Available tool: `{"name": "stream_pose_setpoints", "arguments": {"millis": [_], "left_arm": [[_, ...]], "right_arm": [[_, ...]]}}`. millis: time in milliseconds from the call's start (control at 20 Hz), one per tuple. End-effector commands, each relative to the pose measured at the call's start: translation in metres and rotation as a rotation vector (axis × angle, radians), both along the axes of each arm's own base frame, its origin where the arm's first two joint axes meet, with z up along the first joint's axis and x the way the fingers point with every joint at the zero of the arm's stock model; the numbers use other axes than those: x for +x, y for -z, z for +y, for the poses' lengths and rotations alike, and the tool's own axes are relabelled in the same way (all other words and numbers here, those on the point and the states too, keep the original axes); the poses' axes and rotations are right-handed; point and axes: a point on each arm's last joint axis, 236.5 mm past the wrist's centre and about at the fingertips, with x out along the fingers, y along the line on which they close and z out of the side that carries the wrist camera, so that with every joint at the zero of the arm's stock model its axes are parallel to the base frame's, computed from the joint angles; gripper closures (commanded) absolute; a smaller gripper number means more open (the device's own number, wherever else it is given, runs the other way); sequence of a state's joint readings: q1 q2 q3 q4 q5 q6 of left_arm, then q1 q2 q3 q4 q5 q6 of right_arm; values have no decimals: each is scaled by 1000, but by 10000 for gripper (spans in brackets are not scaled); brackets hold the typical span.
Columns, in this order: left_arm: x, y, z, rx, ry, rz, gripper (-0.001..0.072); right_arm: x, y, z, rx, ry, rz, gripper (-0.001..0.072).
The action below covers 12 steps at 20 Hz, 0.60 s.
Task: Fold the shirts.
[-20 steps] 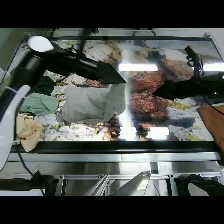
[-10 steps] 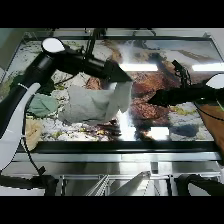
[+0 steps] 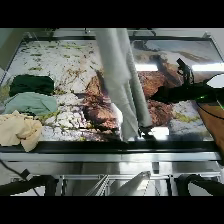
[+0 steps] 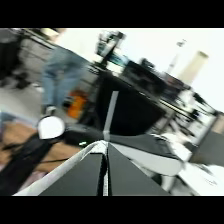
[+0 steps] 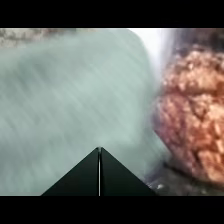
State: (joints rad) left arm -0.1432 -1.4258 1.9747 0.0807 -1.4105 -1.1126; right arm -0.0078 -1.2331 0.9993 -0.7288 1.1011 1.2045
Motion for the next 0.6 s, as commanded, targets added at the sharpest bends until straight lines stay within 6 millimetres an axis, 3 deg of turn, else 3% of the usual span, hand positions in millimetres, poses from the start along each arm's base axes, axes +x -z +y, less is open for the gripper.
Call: {"name": "stream_pose_setpoints", "arguments": {"millis": [0,50,100,150,200,350,500,550], "left_arm": [[60,99,81,284,-336,163,688],[70,137,103,367,-394,236,688],[75,177,125,436,-430,318,688],[77,212,140,484,-448,399,688],[76,246,154,528,-450,466,689],[61,330,174,618,-387,627,690],[40,400,195,726,-340,806,127],[35,415,202,749,-334,859,61]], "right_arm": [[0,1,-1,-1,2,3,696],[0,1,-1,0,1,5,676],[0,3,-1,0,1,10,520],[-1,7,-3,-12,-4,17,311],[-2,12,-7,-38,-10,23,266],[-20,35,-29,-162,-21,115,246],[-59,65,-50,-270,-45,280,252],[-73,76,-55,-289,-48,333,251]]}}
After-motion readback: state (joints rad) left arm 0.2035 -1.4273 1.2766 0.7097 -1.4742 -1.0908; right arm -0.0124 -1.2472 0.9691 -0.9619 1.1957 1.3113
